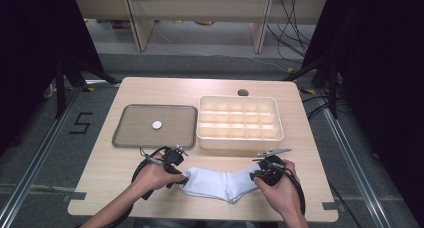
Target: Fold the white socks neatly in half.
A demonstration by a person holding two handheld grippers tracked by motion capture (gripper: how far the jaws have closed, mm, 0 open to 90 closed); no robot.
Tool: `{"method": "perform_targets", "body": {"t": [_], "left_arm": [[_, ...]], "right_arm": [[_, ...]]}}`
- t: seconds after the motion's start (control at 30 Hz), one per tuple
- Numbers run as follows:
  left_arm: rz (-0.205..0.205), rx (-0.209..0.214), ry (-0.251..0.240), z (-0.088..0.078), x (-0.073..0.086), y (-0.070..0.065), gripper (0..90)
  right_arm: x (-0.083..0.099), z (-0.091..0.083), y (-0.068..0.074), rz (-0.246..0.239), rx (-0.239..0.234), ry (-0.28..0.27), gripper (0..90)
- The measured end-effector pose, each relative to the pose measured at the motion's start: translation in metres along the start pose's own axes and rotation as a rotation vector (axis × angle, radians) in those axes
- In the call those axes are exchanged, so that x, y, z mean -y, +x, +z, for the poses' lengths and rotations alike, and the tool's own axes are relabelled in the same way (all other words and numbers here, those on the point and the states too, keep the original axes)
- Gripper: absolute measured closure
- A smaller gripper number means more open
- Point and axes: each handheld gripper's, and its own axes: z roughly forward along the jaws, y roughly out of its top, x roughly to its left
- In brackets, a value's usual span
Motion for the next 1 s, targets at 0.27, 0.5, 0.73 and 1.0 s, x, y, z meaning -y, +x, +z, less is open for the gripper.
{"method": "perform_targets", "body": {"t": [0.27, 0.5, 0.73, 1.0], "left_arm": [[0.073, 0.021, -0.029, 0.001, 0.005, -0.005, 83.8], [0.061, 0.082, -0.026, -0.001, 0.005, -0.001, 86.6], [0.052, 0.135, -0.043, -0.016, 0.003, 0.004, 86.8], [0.059, 0.186, -0.070, -0.027, 0.000, 0.003, 86.8]], "right_arm": [[0.000, 0.003, 0.002, -0.015, -0.011, -0.003, 74.5], [-0.005, 0.007, 0.011, -0.021, -0.027, 0.015, 74.9], [-0.014, 0.016, 0.034, -0.045, -0.130, 0.031, 81.0], [-0.022, 0.040, 0.058, -0.062, -0.226, 0.090, 90.0]]}}
